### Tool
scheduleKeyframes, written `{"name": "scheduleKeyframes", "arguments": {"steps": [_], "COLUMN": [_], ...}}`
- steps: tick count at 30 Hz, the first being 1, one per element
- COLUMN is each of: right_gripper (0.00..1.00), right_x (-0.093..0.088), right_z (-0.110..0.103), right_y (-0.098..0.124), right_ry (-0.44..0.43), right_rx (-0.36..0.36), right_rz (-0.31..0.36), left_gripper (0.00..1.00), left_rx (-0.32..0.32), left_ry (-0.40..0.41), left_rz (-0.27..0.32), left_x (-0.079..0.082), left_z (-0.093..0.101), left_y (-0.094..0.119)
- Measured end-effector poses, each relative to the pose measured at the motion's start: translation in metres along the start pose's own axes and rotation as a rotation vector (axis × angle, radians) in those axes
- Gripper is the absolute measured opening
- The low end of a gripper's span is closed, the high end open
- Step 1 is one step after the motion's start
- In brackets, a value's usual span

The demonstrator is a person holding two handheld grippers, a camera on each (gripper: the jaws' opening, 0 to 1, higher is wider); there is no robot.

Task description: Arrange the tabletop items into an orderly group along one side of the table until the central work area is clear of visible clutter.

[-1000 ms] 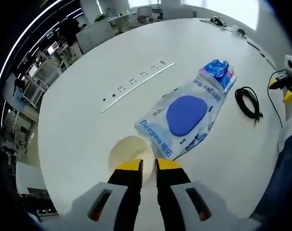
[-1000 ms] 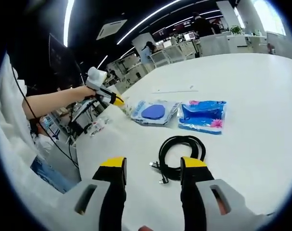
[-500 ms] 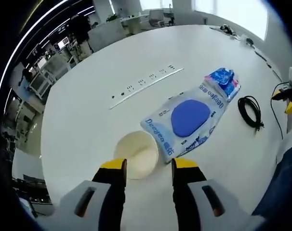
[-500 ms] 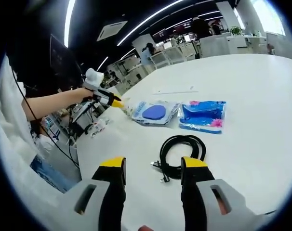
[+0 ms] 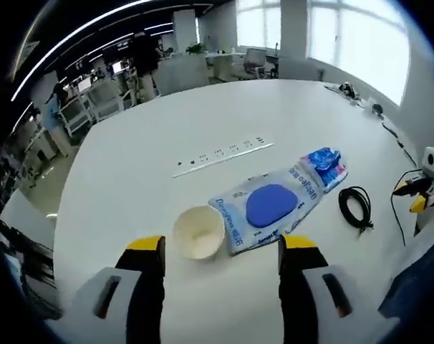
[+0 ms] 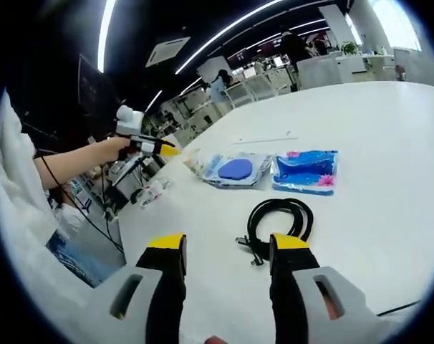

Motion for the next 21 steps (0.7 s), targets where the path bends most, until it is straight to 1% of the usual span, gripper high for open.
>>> {"name": "scheduleKeyframes", "arguments": {"steps": [6, 10, 15, 21], "right_gripper": [0.45, 0.45, 0.45, 0.45], "right_x": [-0.007, -0.011, -0.013, -0.012], "right_z": [-0.008, -0.010, -0.010, -0.008], "right_y": [0.005, 0.009, 0.011, 0.012], "right_ry": [0.001, -0.008, -0.036, -0.046], "right_rx": [0.004, 0.000, -0.005, -0.010], "right_rz": [-0.001, 0.001, 0.020, 0.030], "left_gripper": [0.75, 0.77, 0.77, 0.77], "left_rx": [-0.014, -0.014, -0.001, 0.009], "left_ry": [0.009, 0.026, 0.026, 0.019], "left_rz": [0.056, 0.085, 0.089, 0.087], "left_x": [-0.004, -0.008, -0.014, -0.022], "left_z": [0.005, 0.004, 0.002, 0.002], "left_y": [0.018, 0.029, 0.039, 0.043]}}
Point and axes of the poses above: the point that each gripper's makers call its tool centre point, and the gripper's own axes: y roughly backward along the fingers, z roughly to its right, x roughly out of its top, the point moved 8 cm from there along y, roughly backward along the fingers, and after that the axes turned 7 degrees about y, right-handed, at the moved point
